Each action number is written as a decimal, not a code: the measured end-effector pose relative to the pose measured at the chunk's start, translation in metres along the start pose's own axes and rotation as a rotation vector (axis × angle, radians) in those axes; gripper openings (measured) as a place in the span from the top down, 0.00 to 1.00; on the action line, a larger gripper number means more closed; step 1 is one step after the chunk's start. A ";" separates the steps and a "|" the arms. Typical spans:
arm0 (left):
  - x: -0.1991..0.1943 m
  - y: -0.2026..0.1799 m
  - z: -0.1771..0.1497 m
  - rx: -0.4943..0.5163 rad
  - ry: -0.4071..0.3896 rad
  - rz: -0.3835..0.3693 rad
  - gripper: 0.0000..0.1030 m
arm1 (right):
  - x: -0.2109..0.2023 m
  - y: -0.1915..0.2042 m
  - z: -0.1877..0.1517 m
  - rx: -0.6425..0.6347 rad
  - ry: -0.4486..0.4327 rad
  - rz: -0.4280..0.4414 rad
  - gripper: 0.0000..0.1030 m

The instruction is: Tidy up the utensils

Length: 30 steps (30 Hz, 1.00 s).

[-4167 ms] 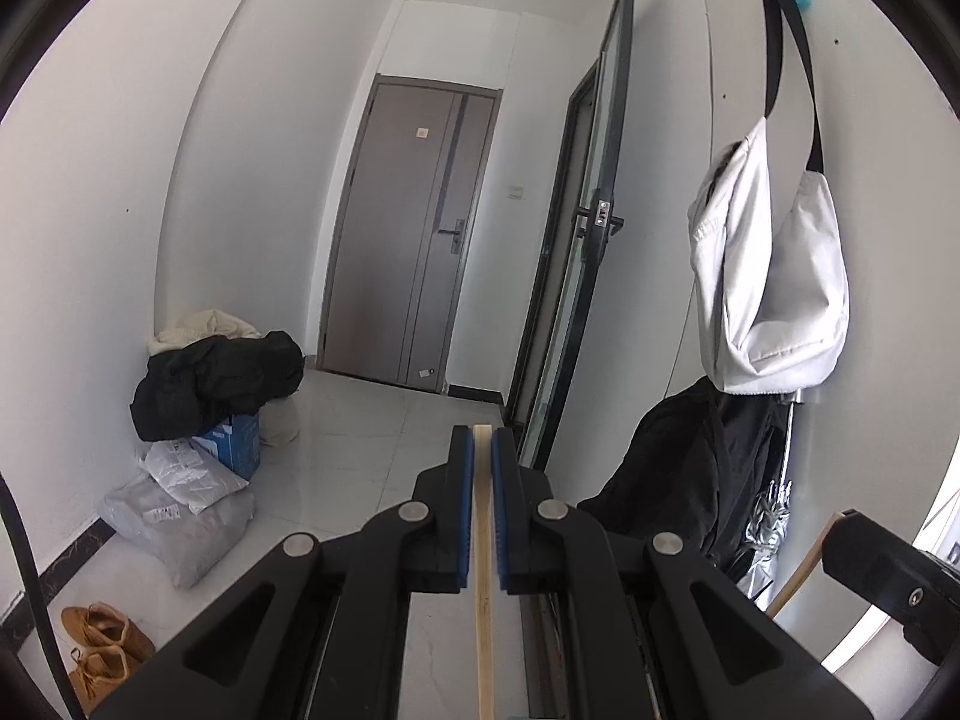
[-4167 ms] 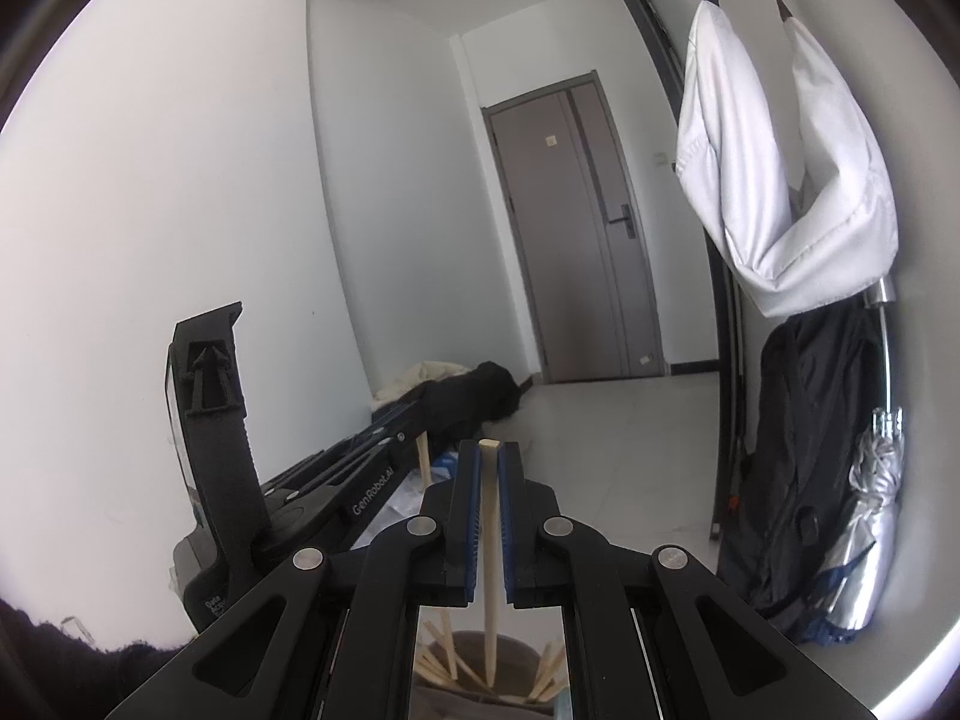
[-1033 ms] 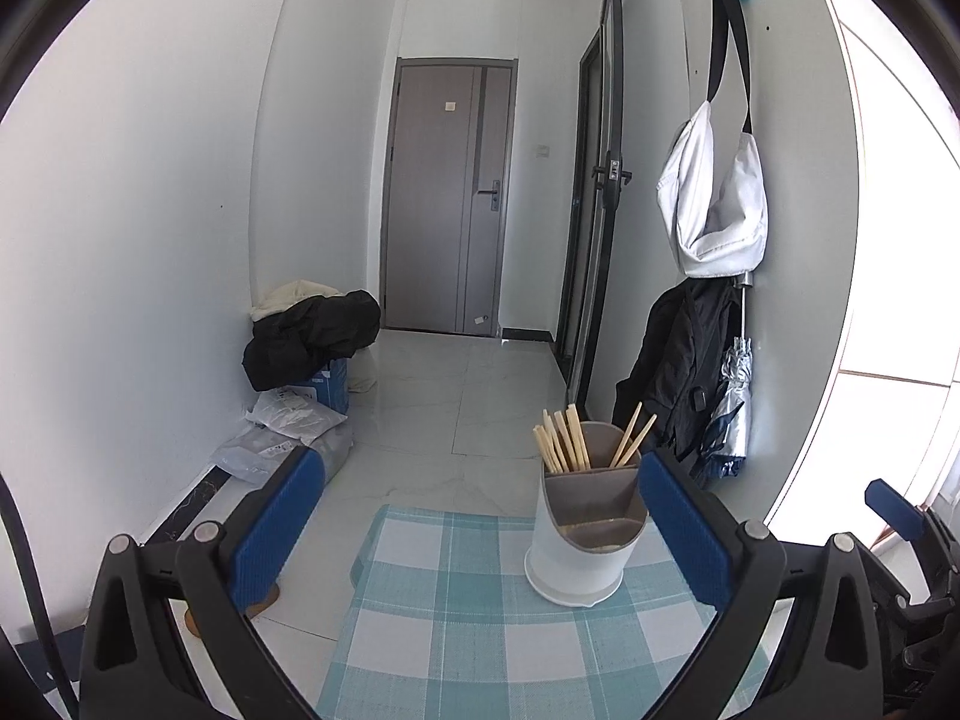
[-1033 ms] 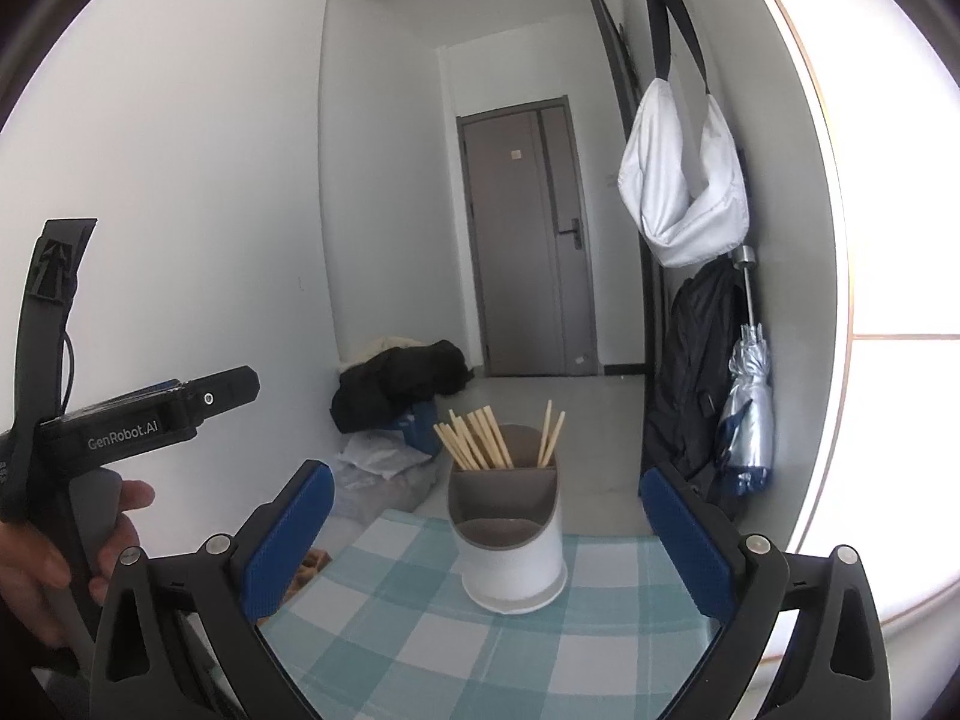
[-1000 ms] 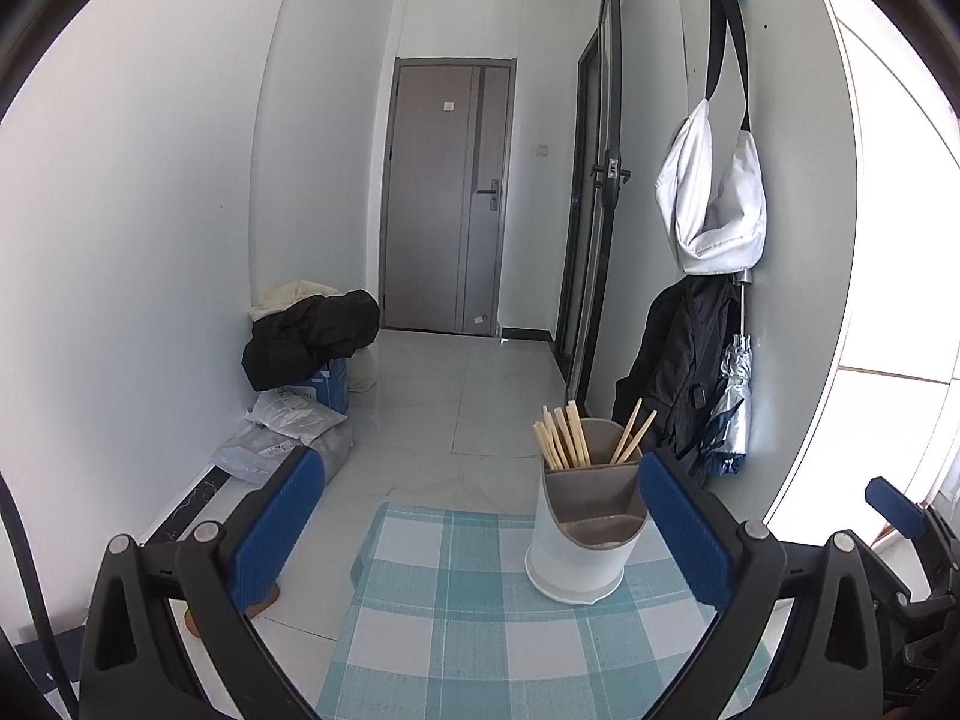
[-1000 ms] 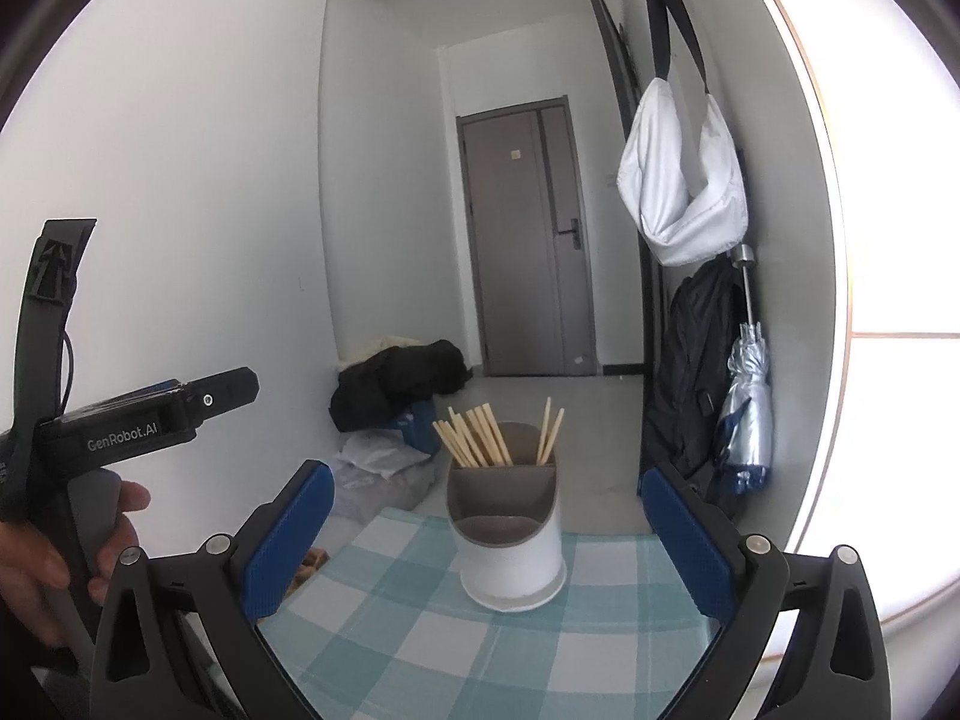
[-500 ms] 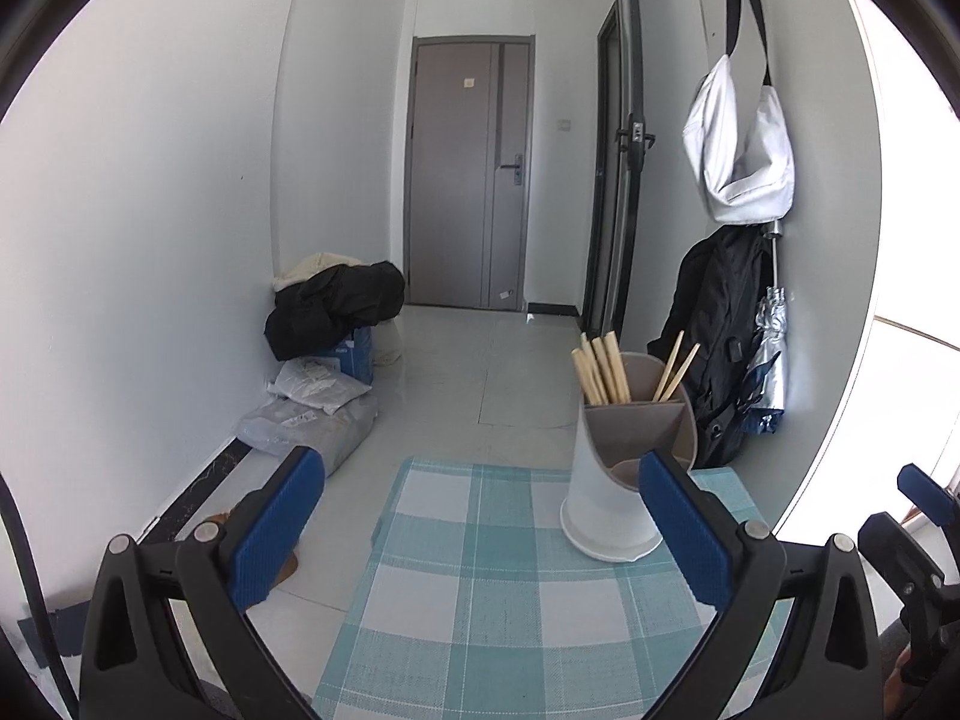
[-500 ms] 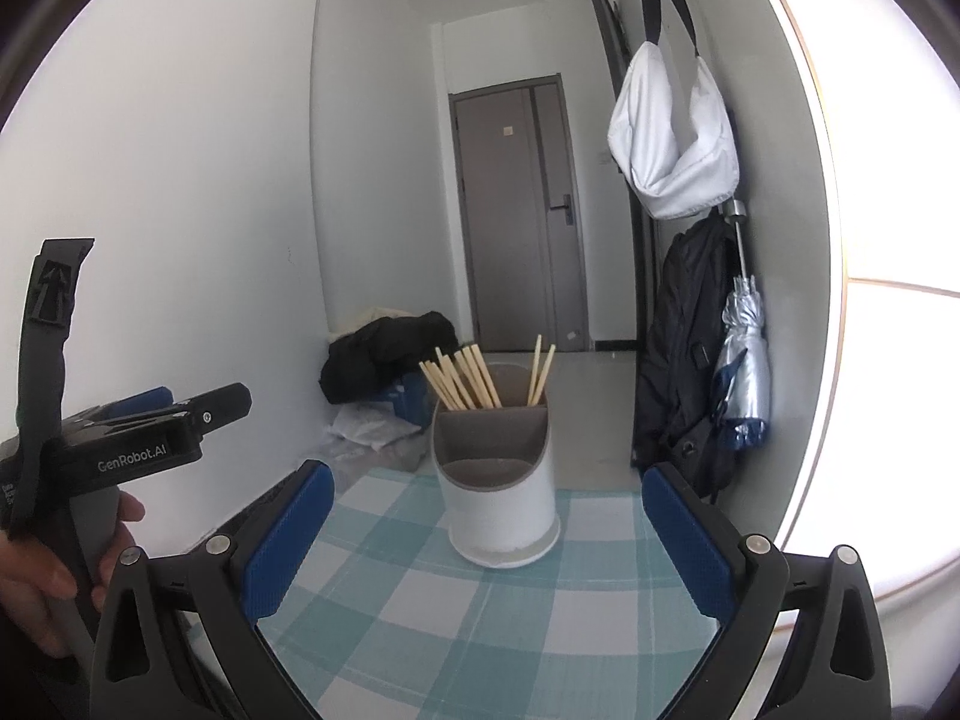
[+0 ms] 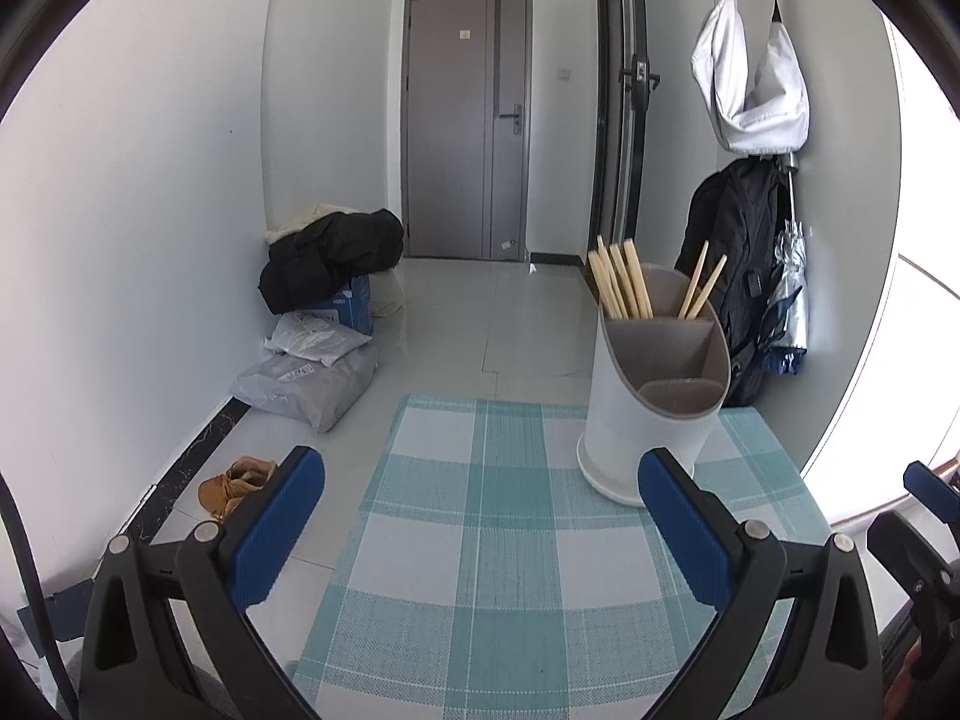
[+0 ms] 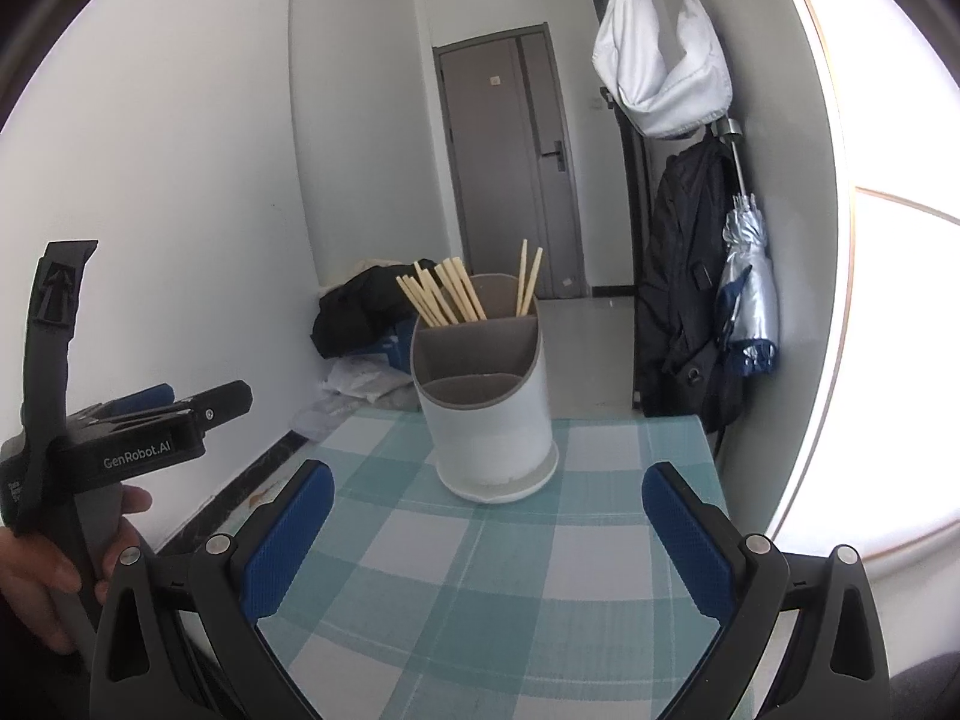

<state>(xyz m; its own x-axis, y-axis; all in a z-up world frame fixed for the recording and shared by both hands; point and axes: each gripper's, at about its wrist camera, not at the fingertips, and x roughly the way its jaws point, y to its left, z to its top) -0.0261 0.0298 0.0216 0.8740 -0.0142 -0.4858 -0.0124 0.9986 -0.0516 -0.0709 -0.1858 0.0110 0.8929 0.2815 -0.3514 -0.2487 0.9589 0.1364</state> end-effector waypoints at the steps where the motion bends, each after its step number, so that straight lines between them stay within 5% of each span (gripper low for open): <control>1: 0.002 0.000 -0.002 0.002 0.007 -0.001 0.01 | 0.002 0.000 -0.002 0.003 0.006 -0.001 0.00; 30: 0.008 -0.001 -0.010 -0.008 0.016 -0.004 0.01 | 0.010 -0.008 -0.011 0.065 0.015 -0.031 0.00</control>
<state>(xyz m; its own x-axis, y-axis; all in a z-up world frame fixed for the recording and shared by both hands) -0.0240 0.0283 0.0094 0.8660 -0.0193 -0.4997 -0.0127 0.9981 -0.0606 -0.0642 -0.1901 -0.0040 0.8938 0.2524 -0.3706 -0.1952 0.9631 0.1851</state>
